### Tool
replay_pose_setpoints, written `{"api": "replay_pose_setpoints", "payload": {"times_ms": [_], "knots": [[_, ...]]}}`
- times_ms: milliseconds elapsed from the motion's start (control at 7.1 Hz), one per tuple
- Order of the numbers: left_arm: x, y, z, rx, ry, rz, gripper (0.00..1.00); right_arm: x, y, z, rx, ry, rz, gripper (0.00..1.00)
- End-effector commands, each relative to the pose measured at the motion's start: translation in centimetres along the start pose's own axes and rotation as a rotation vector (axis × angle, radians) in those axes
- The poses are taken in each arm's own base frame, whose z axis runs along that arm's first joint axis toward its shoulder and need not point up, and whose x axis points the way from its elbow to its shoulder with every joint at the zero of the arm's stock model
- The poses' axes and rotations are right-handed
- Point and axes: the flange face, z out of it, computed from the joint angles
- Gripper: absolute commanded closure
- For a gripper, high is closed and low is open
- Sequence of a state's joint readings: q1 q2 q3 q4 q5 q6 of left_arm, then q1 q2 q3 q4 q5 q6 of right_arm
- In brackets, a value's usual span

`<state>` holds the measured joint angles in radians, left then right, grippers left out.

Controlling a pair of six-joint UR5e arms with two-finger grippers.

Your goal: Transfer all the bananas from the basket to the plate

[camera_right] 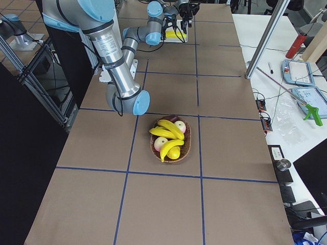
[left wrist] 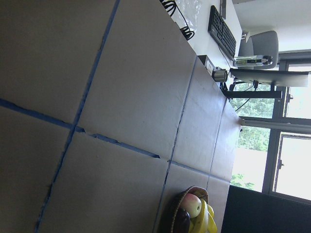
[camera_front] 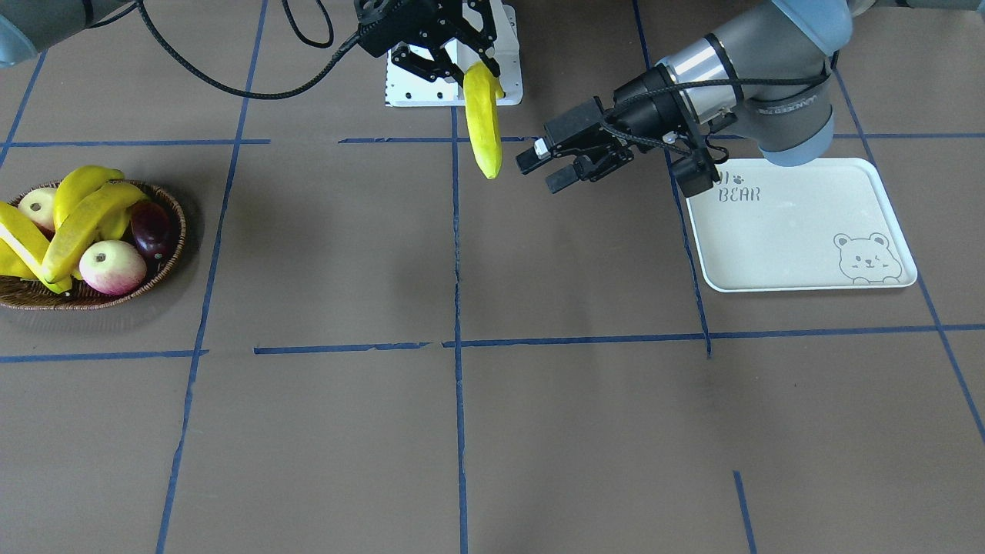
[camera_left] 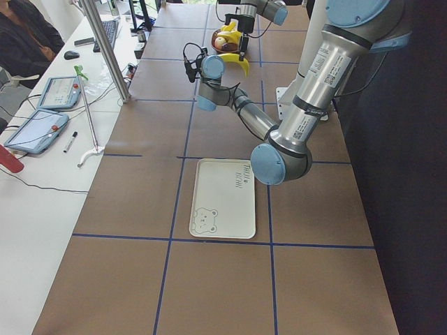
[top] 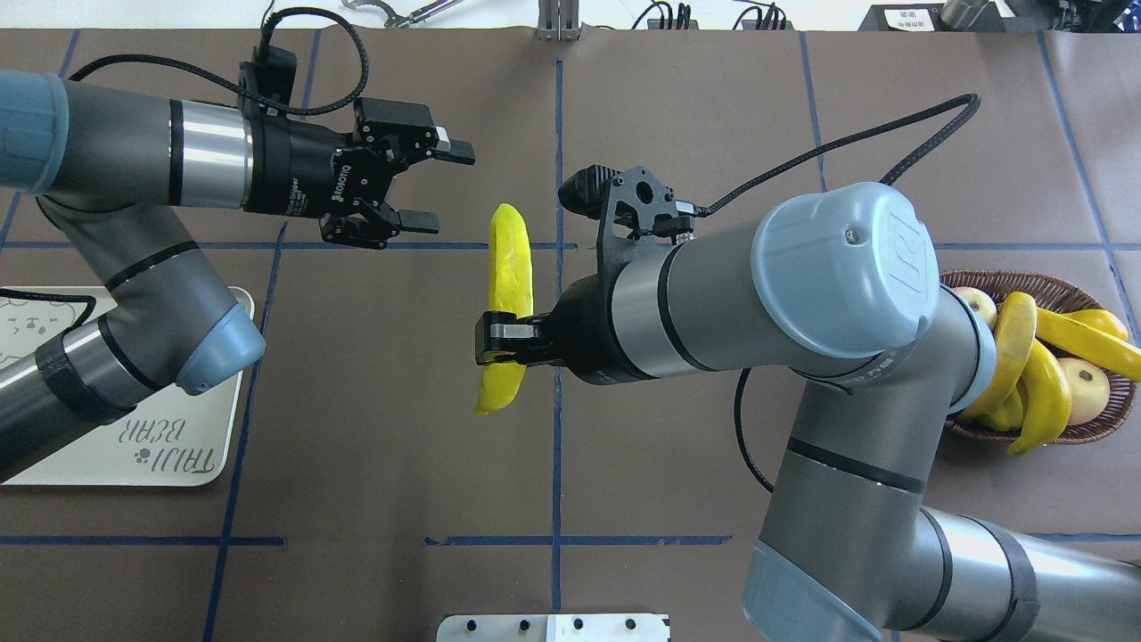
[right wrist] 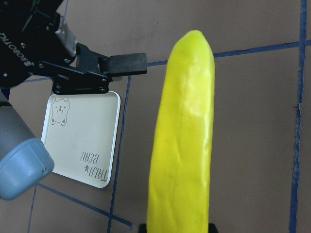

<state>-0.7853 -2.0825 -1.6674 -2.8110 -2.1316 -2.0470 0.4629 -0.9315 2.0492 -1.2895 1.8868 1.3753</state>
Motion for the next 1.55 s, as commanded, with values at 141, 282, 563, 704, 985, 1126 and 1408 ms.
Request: {"api": "replay_pose_setpoints", "payload": {"times_ms": [141, 282, 563, 704, 985, 1126, 1408], "knots": [[0.1, 3.1, 2.2, -0.065, 0.002, -0.019, 0.00, -0.1, -0.1, 0.3, -0.002, 0.003, 0.006, 1.00], [-0.2, 3.8, 2.8, -0.080, -0.003, -0.022, 0.02, -0.1, -0.1, 0.3, -0.001, 0.001, 0.006, 1.00], [-0.2, 4.7, 3.6, -0.084, 0.002, -0.026, 0.16, -0.2, -0.1, 0.3, -0.001, 0.000, 0.005, 1.00], [-0.3, 4.8, 3.7, -0.081, 0.004, -0.026, 0.24, -0.2, -0.1, 0.2, -0.001, -0.003, 0.003, 1.00], [-0.1, 5.2, 3.4, -0.088, 0.011, -0.019, 0.89, -0.1, -0.1, 0.2, -0.002, -0.002, -0.003, 1.00], [-0.3, 5.4, 3.0, -0.094, 0.016, -0.008, 1.00, -0.1, -0.1, 0.2, -0.002, -0.003, -0.003, 0.98], [0.0, 5.6, 2.8, -0.096, 0.016, -0.019, 1.00, -0.2, -0.1, 0.1, -0.003, -0.005, 0.004, 0.34]]}}
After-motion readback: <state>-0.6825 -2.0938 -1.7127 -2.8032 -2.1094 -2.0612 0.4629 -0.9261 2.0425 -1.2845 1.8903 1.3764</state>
